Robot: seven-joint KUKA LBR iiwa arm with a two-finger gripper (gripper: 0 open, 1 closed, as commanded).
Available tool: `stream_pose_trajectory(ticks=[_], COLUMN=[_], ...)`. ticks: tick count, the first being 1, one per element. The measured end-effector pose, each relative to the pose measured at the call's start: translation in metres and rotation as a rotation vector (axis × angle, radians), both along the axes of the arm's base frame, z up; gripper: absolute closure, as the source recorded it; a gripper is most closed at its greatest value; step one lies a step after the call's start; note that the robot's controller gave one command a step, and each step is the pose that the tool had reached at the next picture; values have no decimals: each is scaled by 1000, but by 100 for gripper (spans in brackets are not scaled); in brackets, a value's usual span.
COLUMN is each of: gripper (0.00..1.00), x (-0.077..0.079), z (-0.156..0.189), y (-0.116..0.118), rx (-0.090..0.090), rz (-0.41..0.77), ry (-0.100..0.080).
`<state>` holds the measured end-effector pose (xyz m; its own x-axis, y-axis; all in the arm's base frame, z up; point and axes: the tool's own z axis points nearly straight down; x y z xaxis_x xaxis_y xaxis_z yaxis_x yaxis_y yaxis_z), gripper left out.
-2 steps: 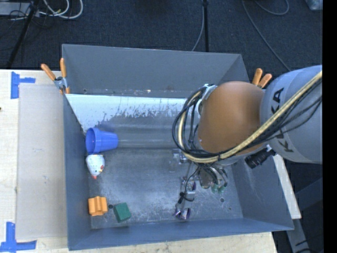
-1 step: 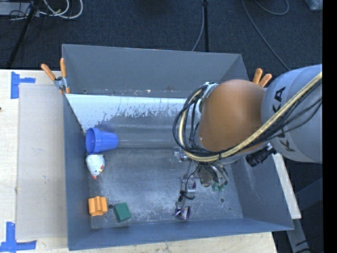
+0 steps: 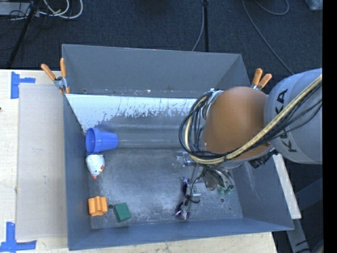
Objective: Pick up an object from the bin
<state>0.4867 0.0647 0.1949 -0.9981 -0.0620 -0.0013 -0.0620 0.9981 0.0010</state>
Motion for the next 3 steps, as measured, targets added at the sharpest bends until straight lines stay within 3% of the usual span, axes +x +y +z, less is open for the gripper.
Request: stream_pose_trajectory(ticks=[1,2,3], gripper=[0,0,100], x=[2,-5,-1], z=[-58,-89,-126], y=[-59,-77,-27], rx=[-1,-5,0], rz=[117,227,449], ry=[2,9,5])
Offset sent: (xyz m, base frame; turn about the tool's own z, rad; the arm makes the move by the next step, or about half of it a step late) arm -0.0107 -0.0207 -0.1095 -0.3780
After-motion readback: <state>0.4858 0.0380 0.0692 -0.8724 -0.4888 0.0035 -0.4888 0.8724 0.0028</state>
